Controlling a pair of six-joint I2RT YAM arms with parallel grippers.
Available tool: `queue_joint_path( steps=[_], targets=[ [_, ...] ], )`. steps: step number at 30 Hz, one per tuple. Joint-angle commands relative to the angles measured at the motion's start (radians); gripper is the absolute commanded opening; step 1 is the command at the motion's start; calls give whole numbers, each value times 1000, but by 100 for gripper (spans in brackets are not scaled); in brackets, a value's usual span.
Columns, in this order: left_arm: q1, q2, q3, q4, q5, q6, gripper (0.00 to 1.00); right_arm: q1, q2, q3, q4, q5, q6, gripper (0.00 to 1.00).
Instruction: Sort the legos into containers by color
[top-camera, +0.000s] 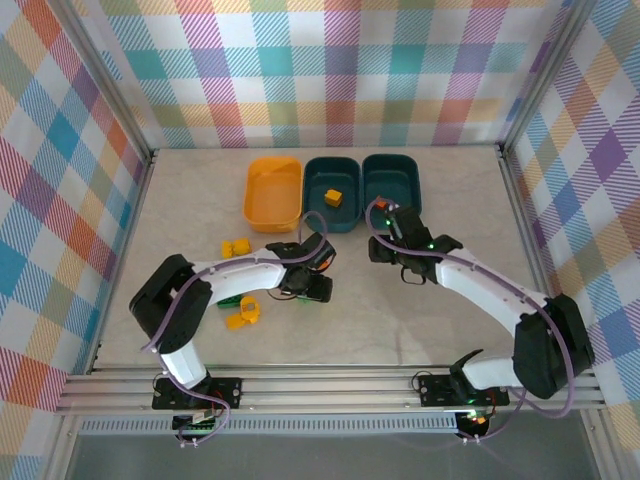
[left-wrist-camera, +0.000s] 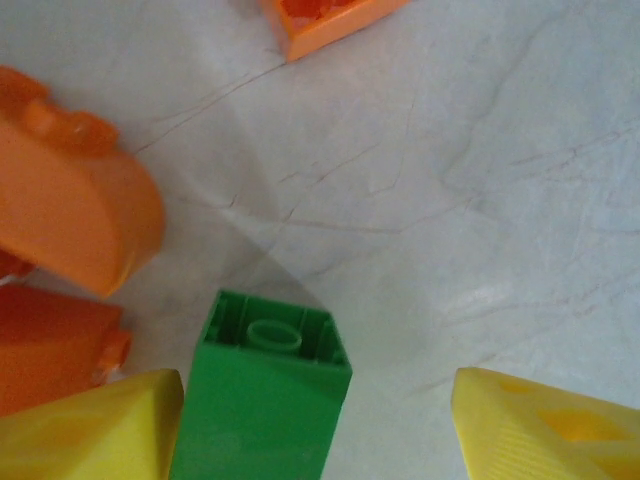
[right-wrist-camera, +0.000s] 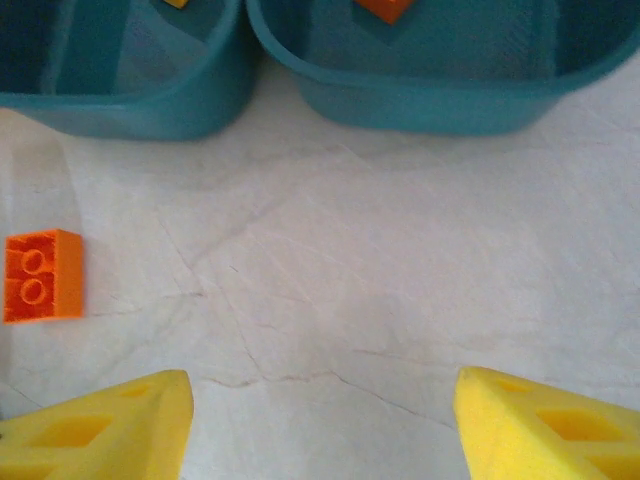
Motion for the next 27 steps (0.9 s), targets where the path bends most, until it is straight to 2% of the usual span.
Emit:
queue_joint_path(
  steps=[1,4,9,15,19,21,23,27],
  targets=[
    [-24,60,52,4,-36,11,61,-19,-46,-54,77,59,23,68],
    [-43,100,87,-12,-45,6,44,-30,-65,-98,107,98,47,65],
    [-59,115,146,-56,-68,-1,23,-37,-79,-171,171,168,88,63],
    [-28,22,262,-146,-154,33,19,-103,-112,-220,171,216,193,63],
    [88,3,387,-207,-177,70,19,-161,-162,-259,168,219,253,66],
    [186,27,454,-225,-131,76,19,-192,-186,-280,165,221,284,68],
    [275,73,517,-241,-82,69,19,-231,-193,-288,141,214,327,77],
    [402,207,682,-316,-29,68,19,-325,-184,-318,156,119,356,79]
  ],
)
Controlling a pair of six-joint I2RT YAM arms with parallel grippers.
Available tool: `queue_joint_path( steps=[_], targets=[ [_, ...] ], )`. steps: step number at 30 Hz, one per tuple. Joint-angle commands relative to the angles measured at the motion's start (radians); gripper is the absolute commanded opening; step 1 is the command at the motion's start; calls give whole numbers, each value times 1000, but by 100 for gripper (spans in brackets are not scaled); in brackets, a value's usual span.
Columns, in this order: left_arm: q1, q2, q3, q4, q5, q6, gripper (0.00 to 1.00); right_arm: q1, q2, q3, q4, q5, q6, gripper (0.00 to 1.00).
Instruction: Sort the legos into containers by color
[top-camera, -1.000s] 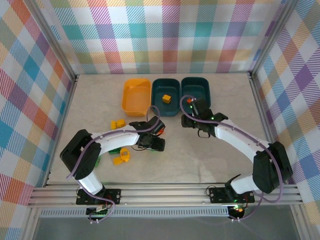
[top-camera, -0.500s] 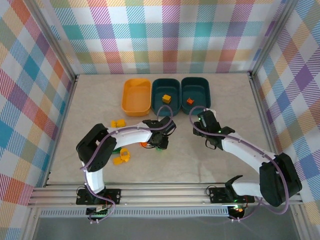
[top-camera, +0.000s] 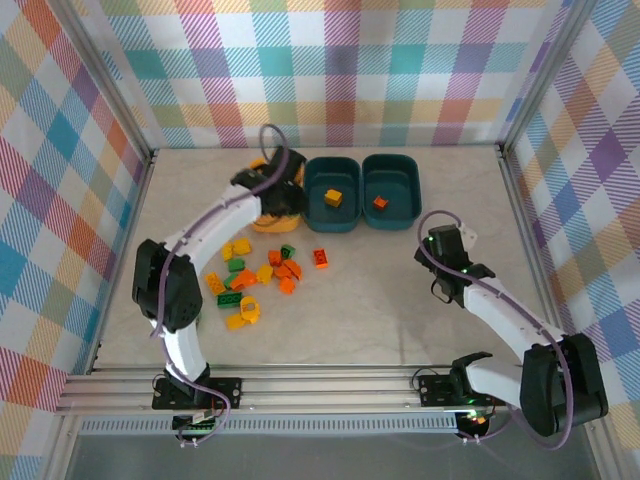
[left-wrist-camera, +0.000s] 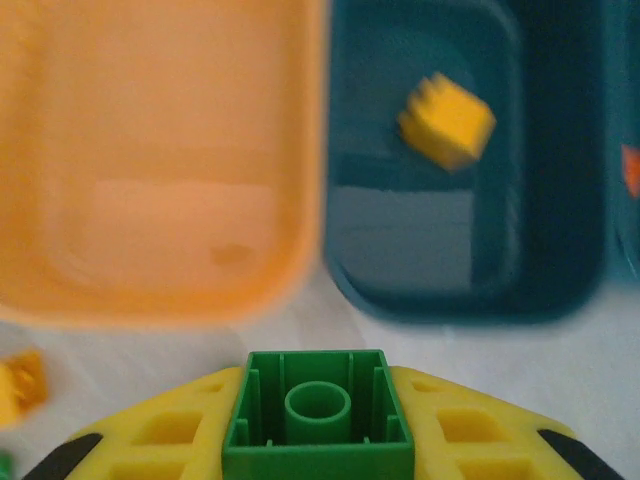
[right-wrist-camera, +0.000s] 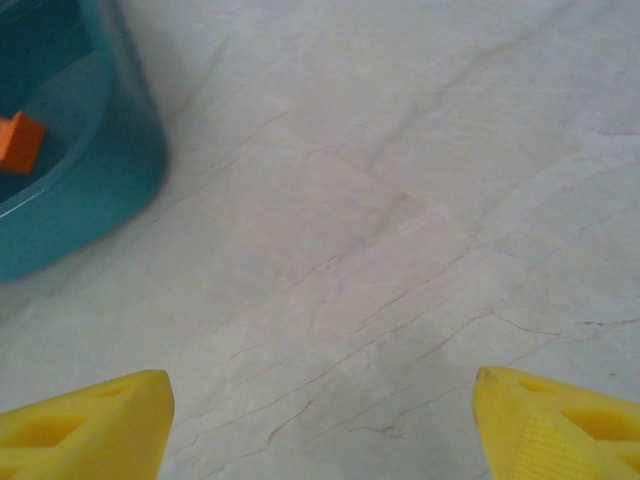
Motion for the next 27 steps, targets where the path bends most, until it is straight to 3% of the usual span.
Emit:
queue_joint_path(
  steps=[1,11,16,18,21,25,27],
  targets=[
    [66,126,108,-125,51,22,19,-51,-4,-36,14,-65,62,79],
    [177,469,472,-272,134,29,22,-54,24,-63,117,-116,4,80],
    [192,525,555,-294,145,29,33,-49,59,-55,166,-230,-46,80],
    [196,514,576,-300,170,35,51,-34,49,-45,152,-236,-63,80],
    [196,449,575,-292,211,49,66,24,29,-11,110,-228,-86,80],
    [194,287,484,-258,205,39,74,155,56,83,28,-198,-108,81],
    [194,138,326,-176,225,11,75,238,102,148,-14,-180,-124,80]
  ],
)
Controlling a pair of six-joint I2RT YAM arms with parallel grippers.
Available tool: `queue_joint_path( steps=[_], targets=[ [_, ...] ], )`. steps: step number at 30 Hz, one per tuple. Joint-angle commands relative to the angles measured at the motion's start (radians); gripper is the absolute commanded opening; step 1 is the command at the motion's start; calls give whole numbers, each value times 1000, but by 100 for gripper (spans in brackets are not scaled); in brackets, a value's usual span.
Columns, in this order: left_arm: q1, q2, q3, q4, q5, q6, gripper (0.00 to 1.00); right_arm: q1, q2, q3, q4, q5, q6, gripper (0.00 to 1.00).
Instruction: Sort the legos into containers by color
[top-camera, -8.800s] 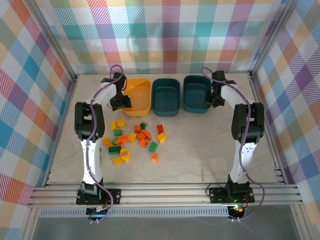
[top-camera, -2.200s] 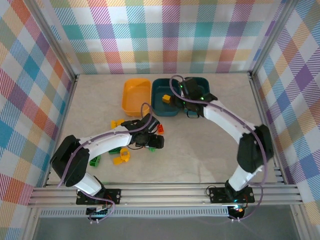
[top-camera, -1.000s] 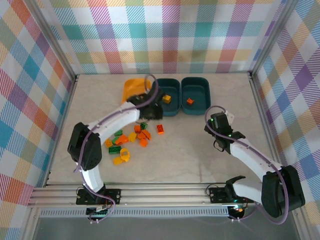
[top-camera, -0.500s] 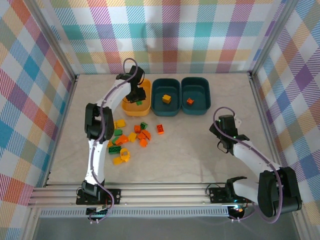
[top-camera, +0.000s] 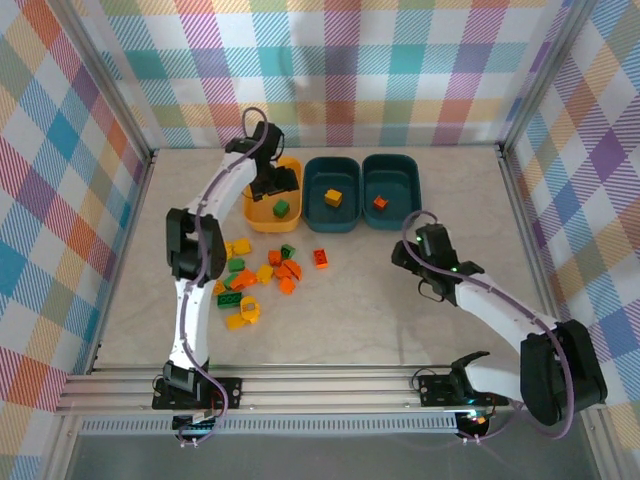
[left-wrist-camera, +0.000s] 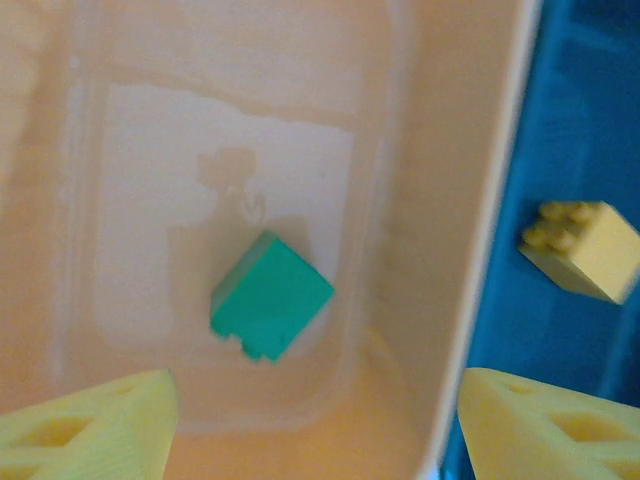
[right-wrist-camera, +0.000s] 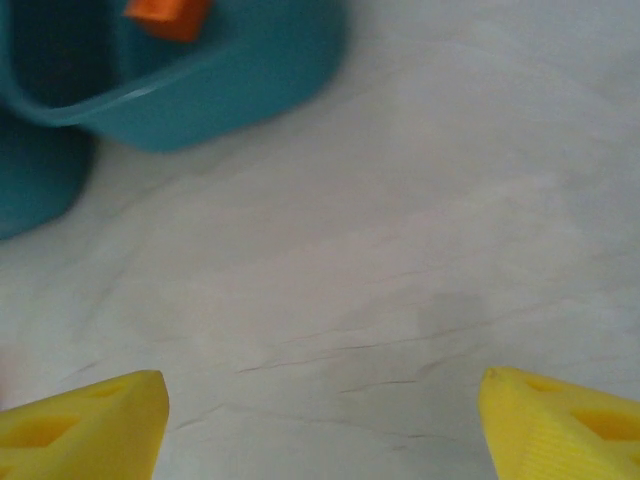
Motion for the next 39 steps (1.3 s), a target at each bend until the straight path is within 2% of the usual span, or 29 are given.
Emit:
queue_joint_path(
  steps=[1,6,9,12,18,28,30,36,39],
  targets=[
    [8,-295,-184,89,34,-42,76,111,59,124,-67,17,-49,80],
    [7,-681,-750,326,-20,-238,89,257,309,339,-149,-63,-101,79],
    [9,-791,-964,354,-17,-296,90,328,477,478,-213,-87,-130,80],
    [9,-846,-1093,348,35,-301,90,344,581,547,-223,-124,-93,82],
    [9,-935,-1194,340,71,-292,90,352,726,651,-235,-164,-121,80],
    [9,-974,-1185,325,107,-261,89,352,828,776,-285,-106,-154,74],
    [9,-982,-1191,323,110,-262,89,352,849,801,-296,-83,-162,68],
    [9,-1027,-1202,290,89,-268,89,352,876,825,-315,-58,-193,40],
    [9,-1062,-1217,278,77,-279,89,352,856,817,-315,-49,-209,32]
  ],
)
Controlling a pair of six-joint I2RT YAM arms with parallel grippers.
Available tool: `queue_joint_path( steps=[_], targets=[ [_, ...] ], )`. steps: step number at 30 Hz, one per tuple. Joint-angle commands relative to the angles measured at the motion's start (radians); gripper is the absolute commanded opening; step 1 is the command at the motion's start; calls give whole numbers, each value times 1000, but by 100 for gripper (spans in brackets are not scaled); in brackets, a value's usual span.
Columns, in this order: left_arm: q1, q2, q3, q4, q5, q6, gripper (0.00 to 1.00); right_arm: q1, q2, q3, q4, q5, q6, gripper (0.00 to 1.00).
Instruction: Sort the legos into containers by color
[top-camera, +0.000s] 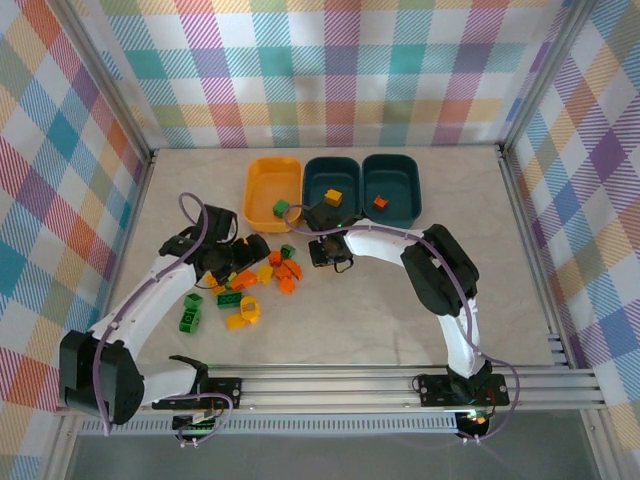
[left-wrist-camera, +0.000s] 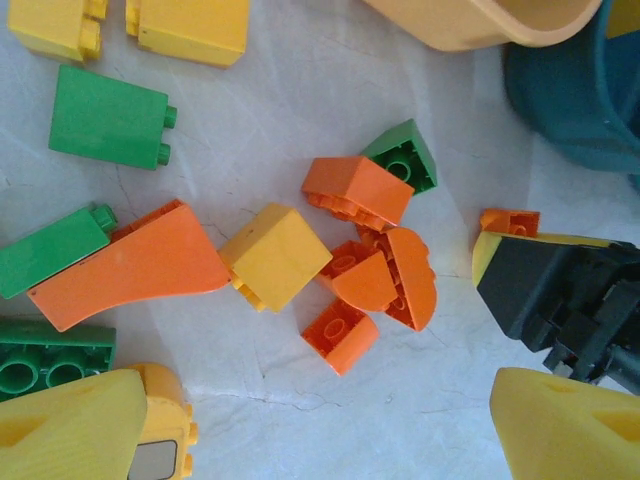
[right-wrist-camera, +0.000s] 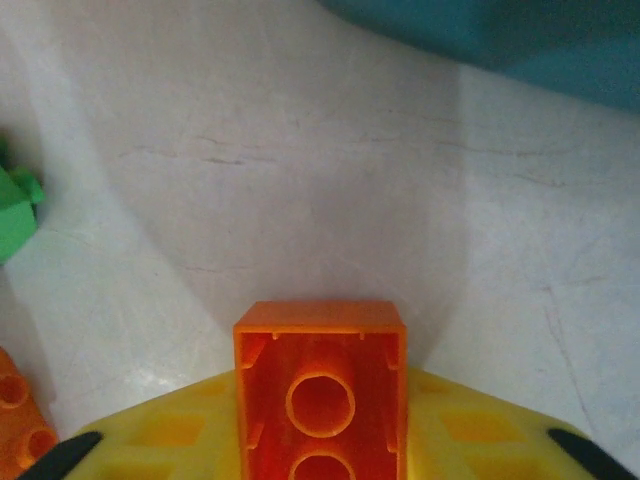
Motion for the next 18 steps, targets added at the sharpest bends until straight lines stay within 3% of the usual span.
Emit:
queue_joint_path(
  steps=[1,7,11,18],
  targets=[
    [8,-59,-21,-36,-15,-7,89,-2,-22,6,-31,31,-26,31],
    [7,-128,-70,-40,-6,-43,89,-32,-174,-7,-32,87,-50,28],
    [-7,-156,-112,-16,34,-67,88,-181,-240,9,-22,78,-55,28],
    [-155,-81,-93,32,30,-83,87,-435,-61,213,-109,-6,-91,28]
  ],
)
